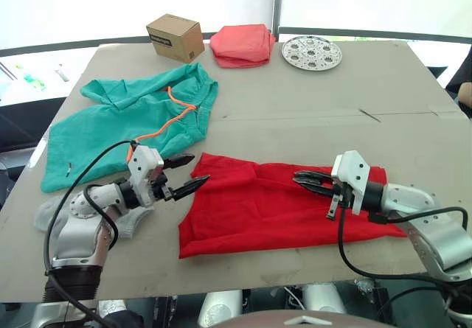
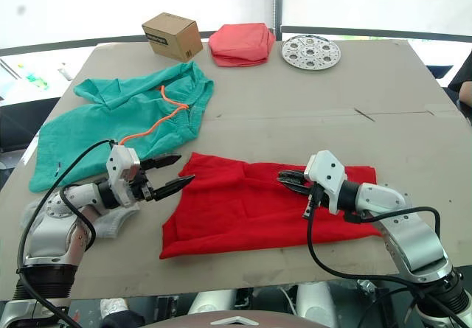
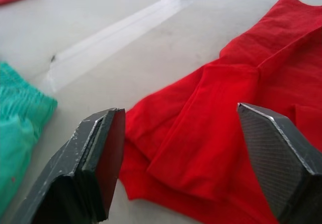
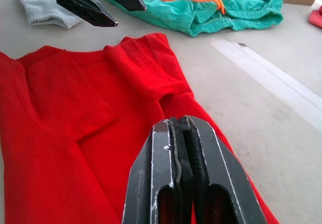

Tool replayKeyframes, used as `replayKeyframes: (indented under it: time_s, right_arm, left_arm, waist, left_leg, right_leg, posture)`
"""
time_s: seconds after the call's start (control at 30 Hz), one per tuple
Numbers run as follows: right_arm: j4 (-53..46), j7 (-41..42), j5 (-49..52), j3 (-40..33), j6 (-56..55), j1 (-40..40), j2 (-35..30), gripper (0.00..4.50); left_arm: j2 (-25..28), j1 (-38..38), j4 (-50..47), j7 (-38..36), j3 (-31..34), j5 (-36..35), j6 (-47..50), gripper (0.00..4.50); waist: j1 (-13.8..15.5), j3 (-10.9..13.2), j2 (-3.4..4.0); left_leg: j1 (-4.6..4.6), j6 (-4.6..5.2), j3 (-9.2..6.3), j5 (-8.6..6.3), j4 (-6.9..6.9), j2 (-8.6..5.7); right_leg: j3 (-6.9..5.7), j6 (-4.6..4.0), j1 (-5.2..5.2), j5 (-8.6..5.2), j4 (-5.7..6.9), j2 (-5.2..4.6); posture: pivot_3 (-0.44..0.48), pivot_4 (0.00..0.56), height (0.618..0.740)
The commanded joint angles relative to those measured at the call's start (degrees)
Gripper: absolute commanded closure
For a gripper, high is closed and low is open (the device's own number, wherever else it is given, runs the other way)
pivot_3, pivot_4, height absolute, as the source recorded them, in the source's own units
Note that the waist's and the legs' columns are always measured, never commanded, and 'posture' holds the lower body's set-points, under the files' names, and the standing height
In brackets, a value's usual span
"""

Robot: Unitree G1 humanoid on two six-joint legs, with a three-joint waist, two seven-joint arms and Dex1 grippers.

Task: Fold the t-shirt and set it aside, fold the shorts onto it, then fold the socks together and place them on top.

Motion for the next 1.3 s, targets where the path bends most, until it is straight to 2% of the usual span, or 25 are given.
replayKeyframes:
  time_s: [0.03,0.1,0.2,0.3,0.7,1.3]
  right_arm:
    - [-1.09,-0.25,-0.11,-0.47,-0.44,-0.45,-0.30,4.50]
    - [-0.73,-0.17,-0.44,-0.18,-0.53,-0.79,-0.24,4.50]
    - [-0.41,-0.04,-0.74,0.10,-0.51,-1.26,-0.12,4.50]
    - [-0.80,-0.10,-0.80,0.08,-0.37,-1.08,-0.25,4.50]
    - [-2.01,-0.85,-0.97,-0.39,0.19,-0.04,-0.63,4.50]
    - [-1.92,-0.91,-0.88,-0.14,0.31,-0.40,-0.79,4.50]
  left_arm:
    - [1.09,-0.64,-0.72,1.75,0.21,-3.09,9.49,0.63]
    - [0.59,-1.56,-0.83,3.10,0.48,-4.95,14.91,0.63]
    - [-0.37,-3.30,-0.82,4.79,0.50,-5.68,18.29,1.32]
    - [-0.75,-4.13,-1.15,5.48,0.57,-6.27,20.82,2.82]
    - [0.64,-1.63,-1.27,3.98,-0.23,-3.61,18.07,2.82]
    - [0.70,-2.54,-0.22,5.70,-1.40,-0.29,16.63,2.82]
  waist:
    - [-0.01,0.00,0.00]
    - [0.00,0.00,0.00]
    - [0.08,0.00,-0.01]
    - [0.01,-0.01,-0.03]
    - [0.07,0.00,-0.02]
    - [0.02,0.00,-0.02]
  left_leg:
    - [0.00,0.00,0.00,0.00,0.00,0.00]
    - [0.00,0.02,-0.01,0.01,0.00,0.00]
    - [0.00,0.04,-0.03,0.02,0.01,0.00]
    - [0.00,-0.04,-0.02,0.07,0.02,-0.01]
    - [0.00,-0.20,-0.03,0.05,0.00,0.00]
    - [0.00,-0.18,-0.03,0.04,-0.01,0.00]
  right_leg:
    - [0.00,0.00,0.00,0.00,0.00,0.00]
    - [0.00,0.01,0.00,0.00,0.00,0.01]
    - [-0.01,0.02,0.01,0.00,0.00,0.02]
    - [0.00,0.02,0.02,0.01,0.00,0.02]
    - [0.01,-0.01,0.01,-0.01,0.00,-0.01]
    - [0.00,-0.01,0.00,0.00,0.00,-0.01]
  posture:
    - [0.000,0.150,0.736]
    - [0.000,0.150,0.736]
    - [0.000,0.150,0.736]
    - [0.000,0.150,0.736]
    - [0.000,0.150,0.736]
    - [0.000,0.150,0.736]
